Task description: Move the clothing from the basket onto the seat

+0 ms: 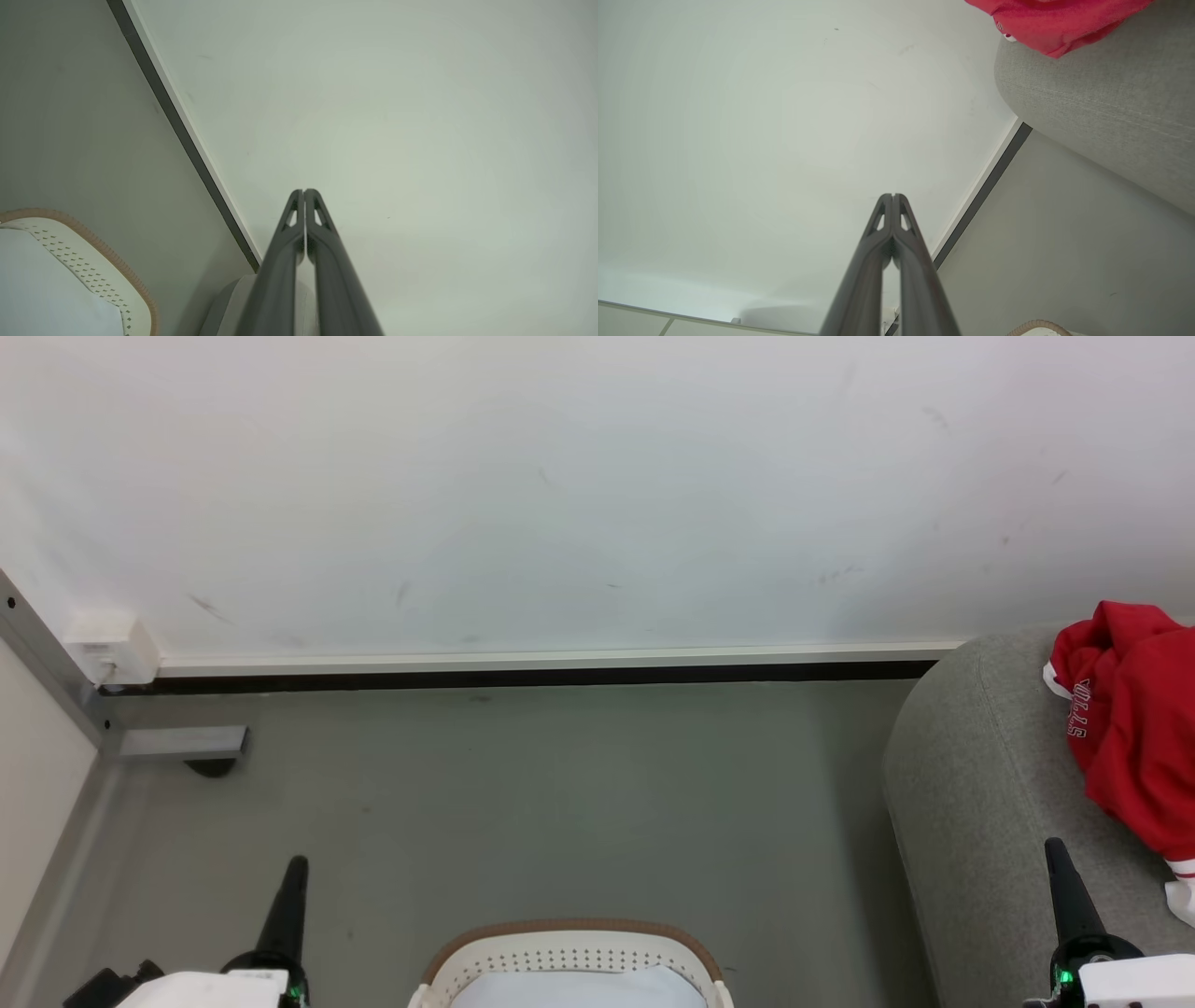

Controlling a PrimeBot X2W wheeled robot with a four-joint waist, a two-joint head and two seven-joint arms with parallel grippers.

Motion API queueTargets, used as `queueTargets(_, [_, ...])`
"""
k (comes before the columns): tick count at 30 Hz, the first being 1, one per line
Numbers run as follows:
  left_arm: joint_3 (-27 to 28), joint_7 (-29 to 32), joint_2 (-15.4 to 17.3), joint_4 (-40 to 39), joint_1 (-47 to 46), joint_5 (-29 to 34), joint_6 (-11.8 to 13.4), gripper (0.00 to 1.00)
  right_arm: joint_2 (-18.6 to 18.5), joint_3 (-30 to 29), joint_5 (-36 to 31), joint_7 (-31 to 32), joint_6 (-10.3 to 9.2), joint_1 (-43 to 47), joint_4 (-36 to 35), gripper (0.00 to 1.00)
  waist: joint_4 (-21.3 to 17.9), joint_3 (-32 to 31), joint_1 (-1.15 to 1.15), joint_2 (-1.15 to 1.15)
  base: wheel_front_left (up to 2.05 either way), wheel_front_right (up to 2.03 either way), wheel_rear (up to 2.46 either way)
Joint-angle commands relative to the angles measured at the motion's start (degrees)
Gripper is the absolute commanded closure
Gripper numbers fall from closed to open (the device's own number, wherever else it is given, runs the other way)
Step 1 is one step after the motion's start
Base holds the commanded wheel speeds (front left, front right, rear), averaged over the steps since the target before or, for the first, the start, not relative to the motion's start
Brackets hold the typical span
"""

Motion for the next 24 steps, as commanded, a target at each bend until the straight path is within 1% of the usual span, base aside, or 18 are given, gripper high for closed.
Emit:
queueTargets(1, [0.37, 0.41, 0.08, -0.25, -0.96, -1.96, -0.42, 1.00, -0.21, -0.54, 1.62, 0.33, -0.08, -1.15, -0.08, 1.00, 0.03, -0.02, 0.00, 0.00, 0.00, 0.00, 0.00])
queueTargets(24, [1.31, 2.97, -0.23, -0.04, -1.71, -10.54, -0.83, 1.00, 0.35, -2.63, 9.81, 3.04, -0.10, -1.38, 0.22, 1.00, 0.36, -0.31, 0.00, 0.00, 0.00, 0.00, 0.00])
